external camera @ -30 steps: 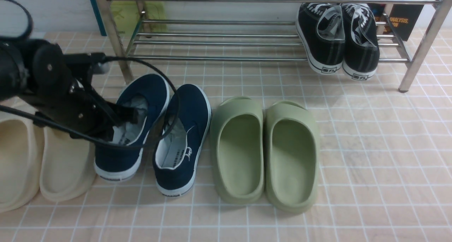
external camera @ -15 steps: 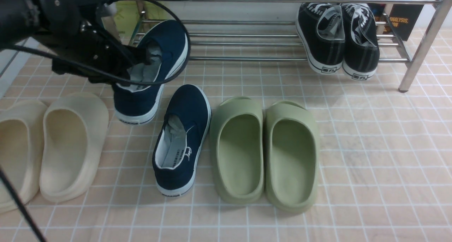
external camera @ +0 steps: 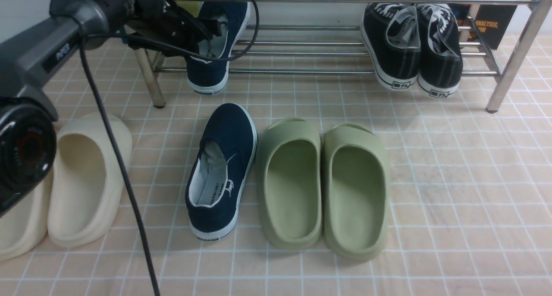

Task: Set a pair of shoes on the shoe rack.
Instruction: Use the left arm to put a shoe into the shoe rack

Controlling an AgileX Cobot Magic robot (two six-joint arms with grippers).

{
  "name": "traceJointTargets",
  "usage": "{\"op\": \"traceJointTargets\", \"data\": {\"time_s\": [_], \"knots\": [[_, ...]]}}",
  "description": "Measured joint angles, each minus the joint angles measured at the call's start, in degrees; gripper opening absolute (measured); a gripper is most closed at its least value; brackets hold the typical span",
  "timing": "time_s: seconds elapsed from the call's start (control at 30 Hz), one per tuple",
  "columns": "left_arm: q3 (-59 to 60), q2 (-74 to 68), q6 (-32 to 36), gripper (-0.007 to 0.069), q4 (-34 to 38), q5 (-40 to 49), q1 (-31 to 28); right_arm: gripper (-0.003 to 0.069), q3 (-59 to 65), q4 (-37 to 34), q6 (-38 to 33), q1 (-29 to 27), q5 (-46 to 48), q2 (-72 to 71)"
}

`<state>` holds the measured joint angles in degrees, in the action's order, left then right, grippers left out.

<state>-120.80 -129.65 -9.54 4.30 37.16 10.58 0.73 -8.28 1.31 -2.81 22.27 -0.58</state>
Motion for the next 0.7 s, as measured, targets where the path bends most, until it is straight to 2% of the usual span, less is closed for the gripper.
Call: {"op": "traceJointTargets", "data": {"time_s": [0.2,0.3,0.4,0.53,0.57,0.6,0.7], "knots": [[-5.7,-4.5,0.0,0.0043,-0.4,-0.7,0.0,0.0199,0.0,0.0,0.0,0.0,0.0,0.0],[-5.9,-4.8,0.0,0.0071,-0.4,-1.9,0.0,0.0199,0.0,0.0,0.0,0.0,0.0,0.0],[-6.2,-5.2,0.0,0.0137,-0.3,-3.0,0.0,0.0199,0.0,0.0,0.0,0.0,0.0,0.0],[-6.4,-5.3,-0.1,0.0286,0.0,-3.0,0.0,0.0199,0.0,0.0,0.0,0.0,0.0,0.0],[-6.4,-5.3,-0.1,0.0301,0.0,-2.8,0.0,0.0199,0.0,0.0,0.0,0.0,0.0,0.0],[-6.5,-5.3,-0.1,0.0354,0.3,-1.6,0.0,0.0199,0.0,0.0,0.0,0.0,0.0,0.0],[-6.5,-4.4,-0.1,0.0391,1.1,2.3,0.0,0.0203,0.0,-0.1,0.0,0.0,0.0,0.0]]}}
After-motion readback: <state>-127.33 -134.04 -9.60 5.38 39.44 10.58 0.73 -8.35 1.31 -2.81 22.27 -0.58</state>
